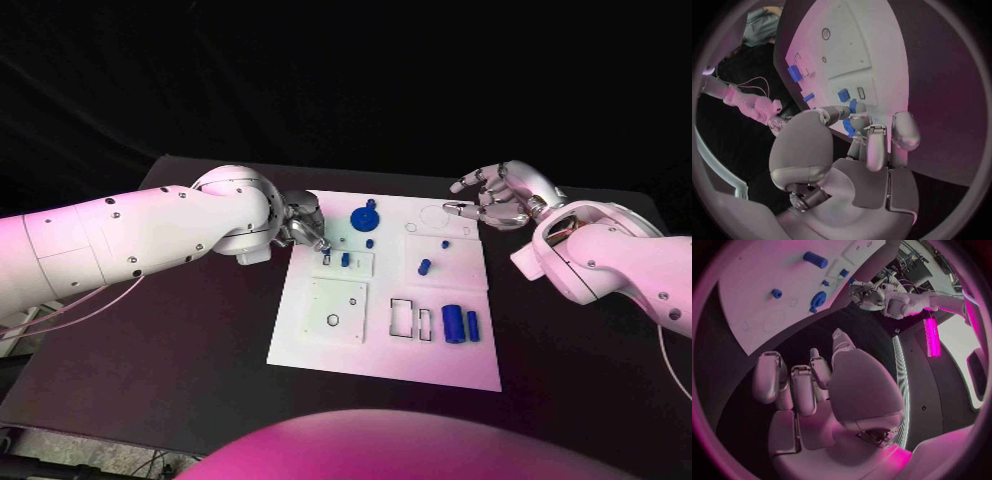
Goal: Assemble the parts on the task board
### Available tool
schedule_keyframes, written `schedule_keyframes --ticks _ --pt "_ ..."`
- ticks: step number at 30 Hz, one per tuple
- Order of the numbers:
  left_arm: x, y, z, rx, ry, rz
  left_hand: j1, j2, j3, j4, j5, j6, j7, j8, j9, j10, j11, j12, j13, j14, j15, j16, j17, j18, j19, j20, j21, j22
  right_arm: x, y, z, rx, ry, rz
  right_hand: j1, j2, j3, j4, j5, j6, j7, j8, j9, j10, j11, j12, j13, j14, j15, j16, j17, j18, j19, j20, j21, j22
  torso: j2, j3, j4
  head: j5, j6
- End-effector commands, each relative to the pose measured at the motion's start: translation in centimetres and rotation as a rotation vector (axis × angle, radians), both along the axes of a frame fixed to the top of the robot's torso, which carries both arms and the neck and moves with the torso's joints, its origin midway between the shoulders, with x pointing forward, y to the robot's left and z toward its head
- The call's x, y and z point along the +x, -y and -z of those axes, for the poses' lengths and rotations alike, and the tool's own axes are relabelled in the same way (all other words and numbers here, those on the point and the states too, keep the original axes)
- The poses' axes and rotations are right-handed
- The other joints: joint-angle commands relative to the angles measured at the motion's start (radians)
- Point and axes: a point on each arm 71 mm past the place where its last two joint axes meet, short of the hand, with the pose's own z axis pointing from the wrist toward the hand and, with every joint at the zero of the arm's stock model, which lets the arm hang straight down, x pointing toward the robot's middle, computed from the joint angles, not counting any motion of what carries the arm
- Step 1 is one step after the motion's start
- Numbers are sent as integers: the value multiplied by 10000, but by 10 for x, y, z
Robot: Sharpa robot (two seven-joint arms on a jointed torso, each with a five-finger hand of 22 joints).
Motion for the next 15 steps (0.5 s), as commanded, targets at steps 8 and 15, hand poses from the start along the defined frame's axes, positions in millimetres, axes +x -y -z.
schedule_keyframes --ticks 8,15 --pt "2 3 3 102 -30 39 -118 14 1754 -1692 69 162 -93 34 18 57 -16 69 9 788 -73 35 1682 -165 62 -10 35 8 -1 -1 0 -67 37 -120 -101 31 -47 -10 52 -62 26 66 -9 -46 -2 6 -16 525 -68 -26 273 72 20 -18 -36 201 2 5 -5 8 1" --pt "0 5 8 327 -195 229 -127 3 1772 -1712 72 172 -97 28 13 66 -21 67 7 788 -78 34 1681 -167 73 -15 45 25 -1 -1 0 -70 32 -119 -101 31 -47 -10 52 -62 26 66 -9 -46 -2 6 -16 525 -68 -26 273 72 20 -18 -36 201 -1 3 -6 9 1"
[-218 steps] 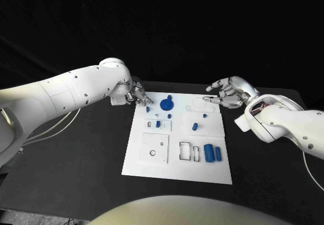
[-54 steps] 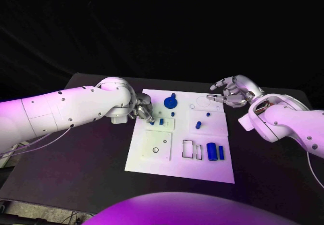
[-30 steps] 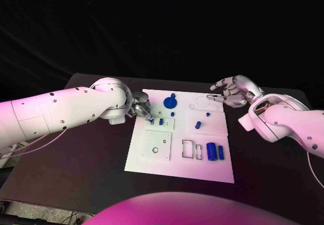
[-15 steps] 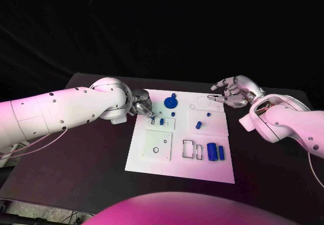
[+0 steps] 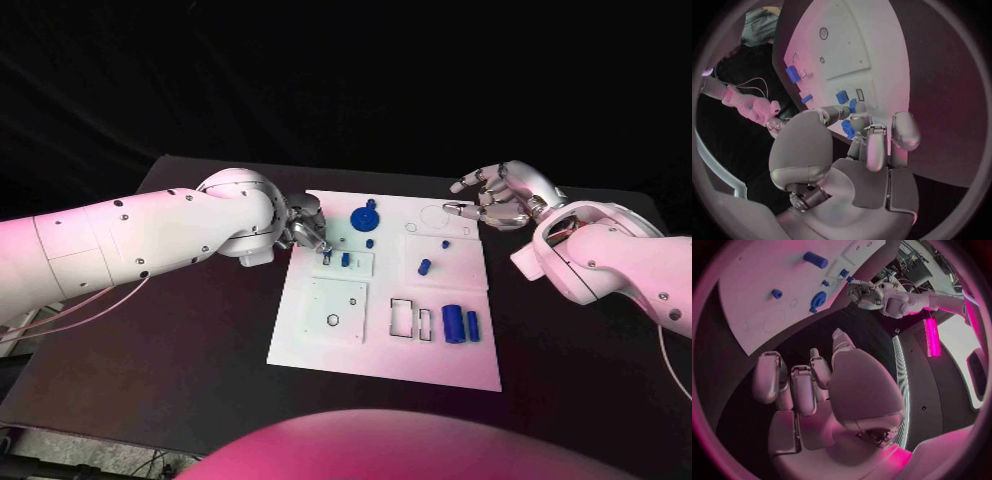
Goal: Assemble the parts on the task board
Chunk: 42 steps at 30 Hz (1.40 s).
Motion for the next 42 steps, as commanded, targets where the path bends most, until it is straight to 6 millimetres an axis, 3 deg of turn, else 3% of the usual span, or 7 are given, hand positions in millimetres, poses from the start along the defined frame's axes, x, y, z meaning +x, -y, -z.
schedule_keyframes --ticks 1,42 --pt "-1 2 2 267 -116 264 -62 68 1772 -1712 35 165 -96 33 6 53 -11 33 7 789 -78 35 1681 -168 73 -15 46 16 -1 -1 0 -69 33 -116 -101 31 -47 -10 52 -63 26 66 -9 -46 -2 6 -16 525 -68 -26 274 73 20 -18 -36 194 -2 4 -2 5 1" --pt "-4 5 8 994 -153 738 -86 30 1802 -1754 50 194 -102 21 -6 101 -17 72 87 789 -83 34 1680 -178 102 -22 72 65 0 -1 0 -61 56 -117 -114 43 -51 -16 60 -70 23 82 -19 -50 -5 4 -25 520 -70 -41 248 78 13 -20 -62 179 -5 4 0 11 1"
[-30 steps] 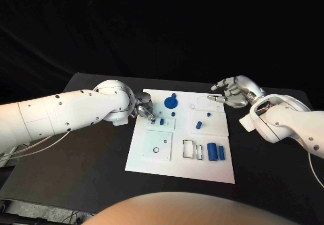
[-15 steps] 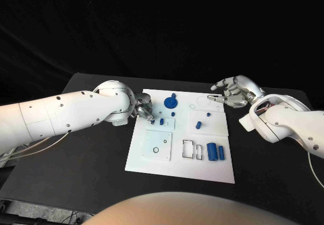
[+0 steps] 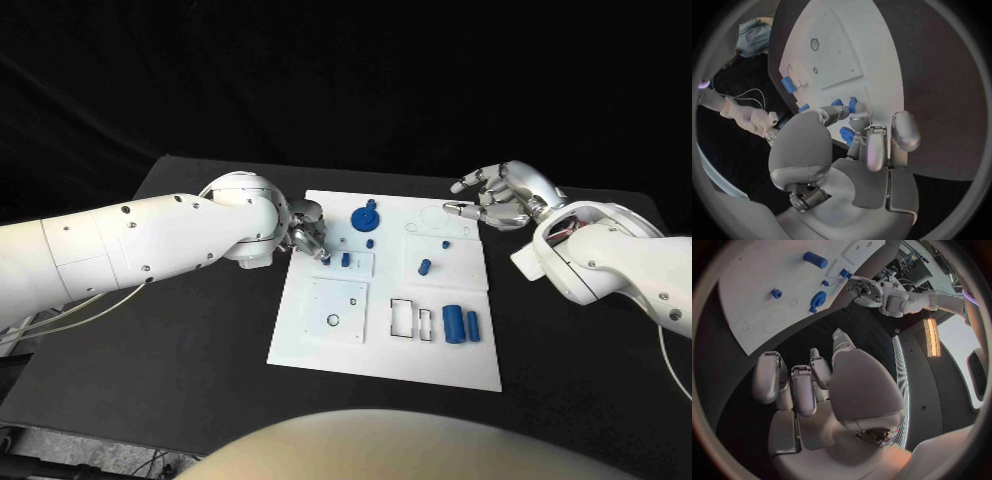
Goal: Assemble the parts on the task board
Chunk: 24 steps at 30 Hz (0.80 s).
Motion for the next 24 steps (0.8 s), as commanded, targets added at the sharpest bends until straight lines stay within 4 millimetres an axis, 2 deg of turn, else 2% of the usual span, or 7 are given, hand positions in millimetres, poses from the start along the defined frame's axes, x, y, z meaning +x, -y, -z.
schedule_keyframes --ticks 1,24 --pt "-1 1 1 181 -160 166 -12 105 1801 -1753 49 107 -82 16 14 64 17 29 -3 790 -84 34 1680 -178 67 14 43 8 -1 -1 0 -60 52 -116 -71 -1 -52 -16 61 -70 23 5 -8 -50 -5 4 -9 520 -70 -41 250 77 13 -20 -62 186 4 -2 -6 -2 1" --pt "-1 4 3 5 -331 150 -30 90 1817 -1771 64 129 -85 8 6 91 14 49 40 790 -84 34 1679 -183 80 12 57 34 0 -2 0 -60 50 -124 -71 -1 -52 -16 61 -70 23 5 -8 -50 -5 4 -9 520 -70 -41 250 77 13 -20 -62 186 10 2 -11 0 1"
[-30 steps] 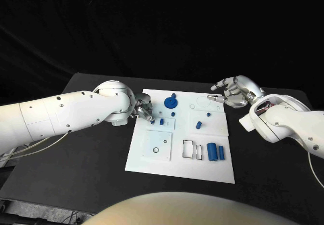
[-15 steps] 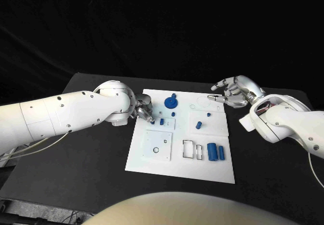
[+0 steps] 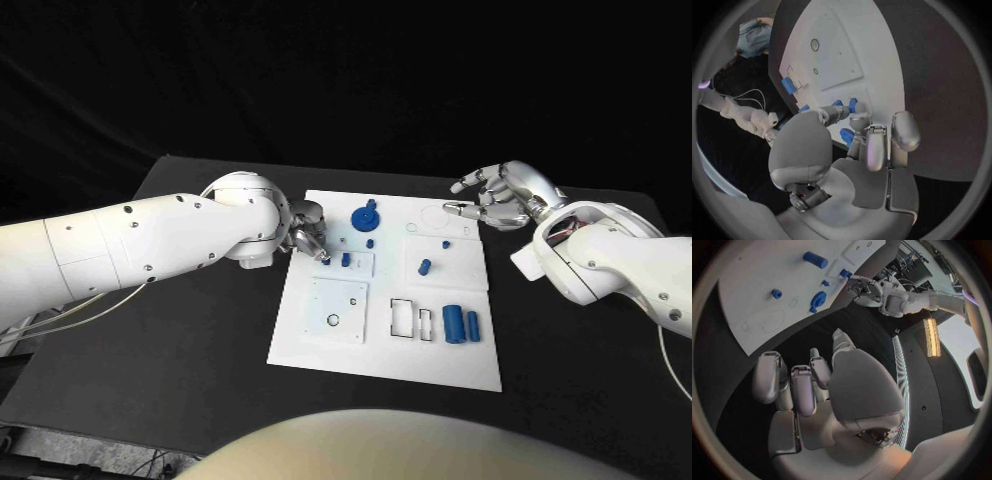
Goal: Assemble the parts on the task board
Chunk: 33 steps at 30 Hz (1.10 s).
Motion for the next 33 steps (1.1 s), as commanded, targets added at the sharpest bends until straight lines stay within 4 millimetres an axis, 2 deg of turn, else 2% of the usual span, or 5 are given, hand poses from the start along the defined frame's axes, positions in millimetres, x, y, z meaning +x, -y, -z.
schedule_keyframes --ticks 1,7,13,21,33 --pt "-2 3 2 -11 -275 122 -34 85 1809 -1765 48 105 -67 7 2 67 -22 61 35 790 -84 34 1679 -183 76 11 54 2 0 -1 0 -61 51 -116 -74 3 -52 -16 61 -70 23 5 -9 -50 -5 4 -13 520 -70 -41 250 78 13 -20 -62 180 4 0 -1 -10 1" --pt "-2 4 3 18 -483 191 -37 78 1809 -1771 49 108 -68 5 0 77 -22 71 55 790 -84 33 1677 -187 87 11 63 22 0 -1 0 -55 68 -113 -77 6 -55 -19 63 -71 21 20 -16 -69 -7 -13 -38 512 -72 -62 213 85 2 -22 -92 162 -4 2 -3 -14 1" --pt "-3 5 4 78 -612 256 -147 10 1767 -1772 78 185 -75 -21 -27 220 -22 229 365 792 -79 34 1680 -186 68 11 58 5 0 -1 0 -58 70 -102 -77 6 -55 -19 63 -71 21 20 -16 -69 -7 -13 -38 512 -72 -62 213 85 2 -22 -92 162 -3 3 5 -23 1" --pt "-2 4 4 72 -601 223 -512 55 1428 -1522 -33 340 -144 -91 -87 401 -61 320 597 795 -94 32 1681 -195 71 7 54 50 0 -1 0 -61 65 -98 -77 6 -55 -19 63 -71 21 20 -16 -69 -7 -13 -38 512 -72 -62 213 85 2 -22 -92 162 -1 0 -3 -35 1" --pt "1 3 3 -28 -463 35 -840 72 924 -1160 -112 392 -205 -175 -135 430 -100 252 597 797 -126 30 1681 -196 67 -22 19 37 0 -1 1 -61 58 -107 -77 6 -55 -19 63 -71 21 20 -16 -69 -7 -13 -38 512 -72 -62 213 85 2 -22 -92 162 1 1 5 -36 1"
